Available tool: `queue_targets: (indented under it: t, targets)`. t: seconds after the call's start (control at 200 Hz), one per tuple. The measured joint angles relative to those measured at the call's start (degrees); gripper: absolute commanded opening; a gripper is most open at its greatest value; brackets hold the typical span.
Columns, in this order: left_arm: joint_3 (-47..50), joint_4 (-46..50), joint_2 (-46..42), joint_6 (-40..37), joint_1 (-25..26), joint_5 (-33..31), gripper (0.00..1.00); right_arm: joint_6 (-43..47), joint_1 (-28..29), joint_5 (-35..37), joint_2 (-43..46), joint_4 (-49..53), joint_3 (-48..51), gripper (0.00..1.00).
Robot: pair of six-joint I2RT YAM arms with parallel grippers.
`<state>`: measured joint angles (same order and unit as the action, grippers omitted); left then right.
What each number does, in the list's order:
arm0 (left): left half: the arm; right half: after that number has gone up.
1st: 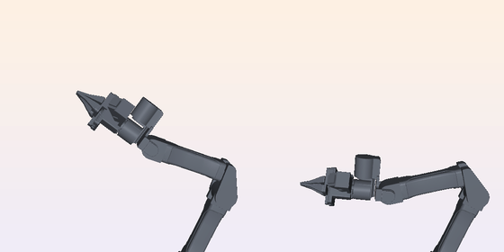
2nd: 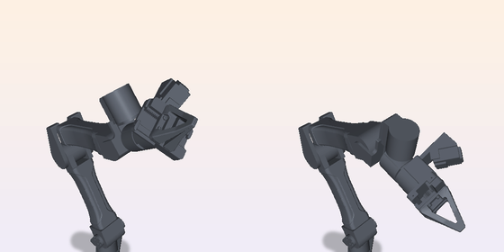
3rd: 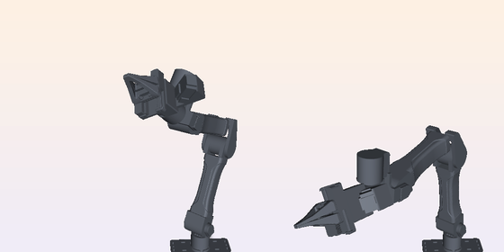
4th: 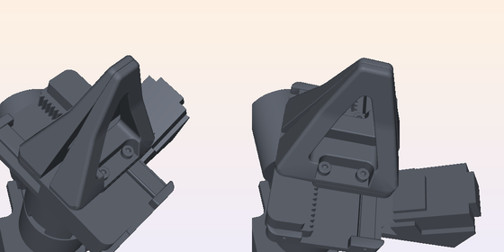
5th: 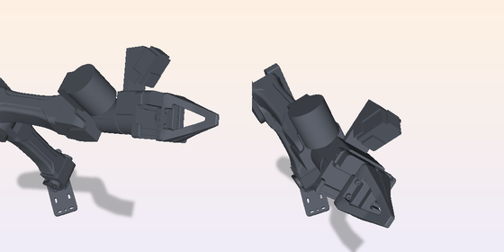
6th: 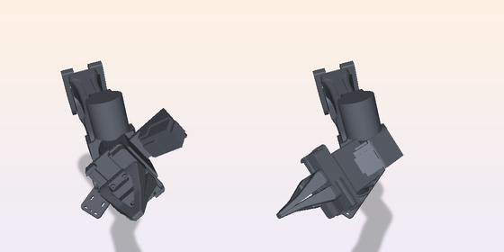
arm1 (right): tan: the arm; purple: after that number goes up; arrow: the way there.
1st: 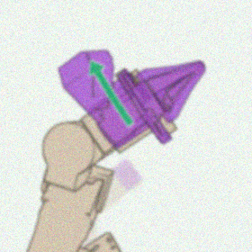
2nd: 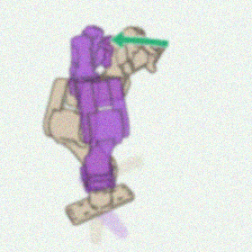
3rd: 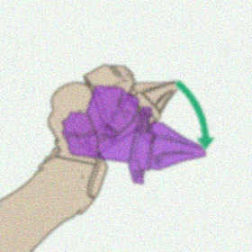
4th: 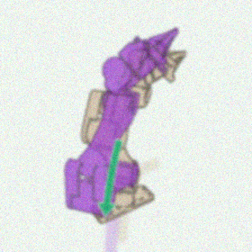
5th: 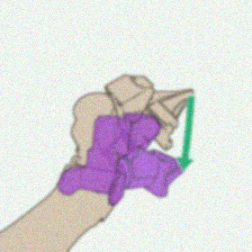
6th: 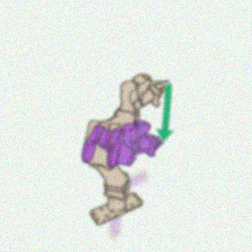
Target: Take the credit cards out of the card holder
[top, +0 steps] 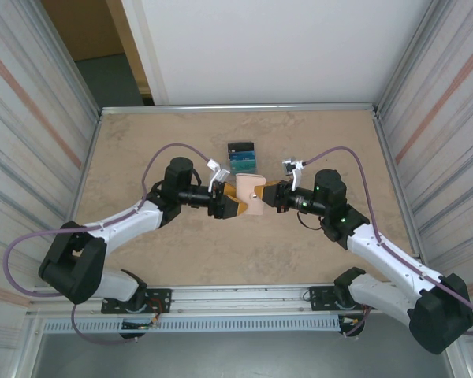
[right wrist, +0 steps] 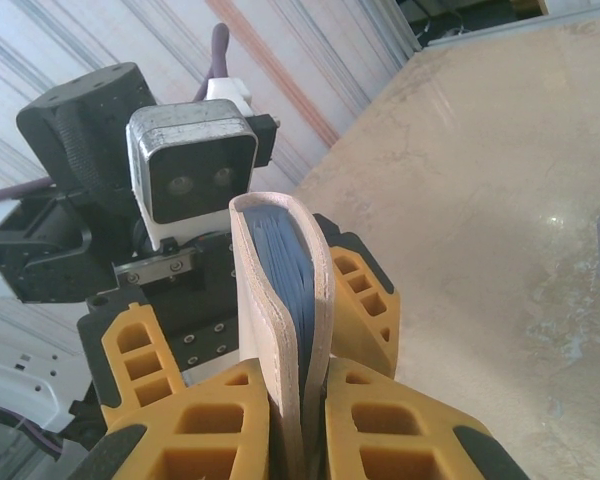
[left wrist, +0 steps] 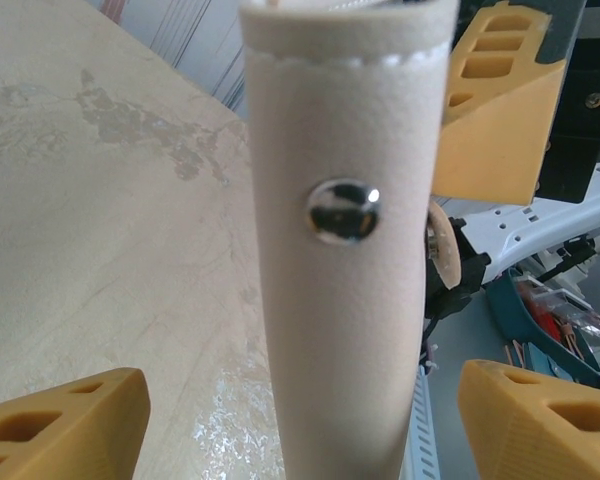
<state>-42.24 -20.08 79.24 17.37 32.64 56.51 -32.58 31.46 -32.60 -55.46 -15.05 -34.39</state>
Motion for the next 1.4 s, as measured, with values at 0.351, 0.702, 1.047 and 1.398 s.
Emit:
queue_targets:
  t: [0.351,0.702,1.047,1.398]
  targets:
    - [0.0,-0.9,0.0,0.4,0.1,0.7,0.35,0.0,0.0,0.5,0.1,0.1,0.0,0.07]
    - [-0.1,-0.2,-0.2,-0.1,0.4,-3.8,0.07,1.4,3.3,10.1,-0.4,8.0,-3.7,0.6]
    - [-1.6,6.1,-2.1,-1.3,0.5,-19.1,0.01,1.7,12.4,32.3,-8.8,19.9,-13.4,0.6]
    - [-2.7,7.7,-1.5,-1.0,0.4,-22.6,0.0,1.5,14.7,38.8,-17.7,23.4,-19.8,0.49]
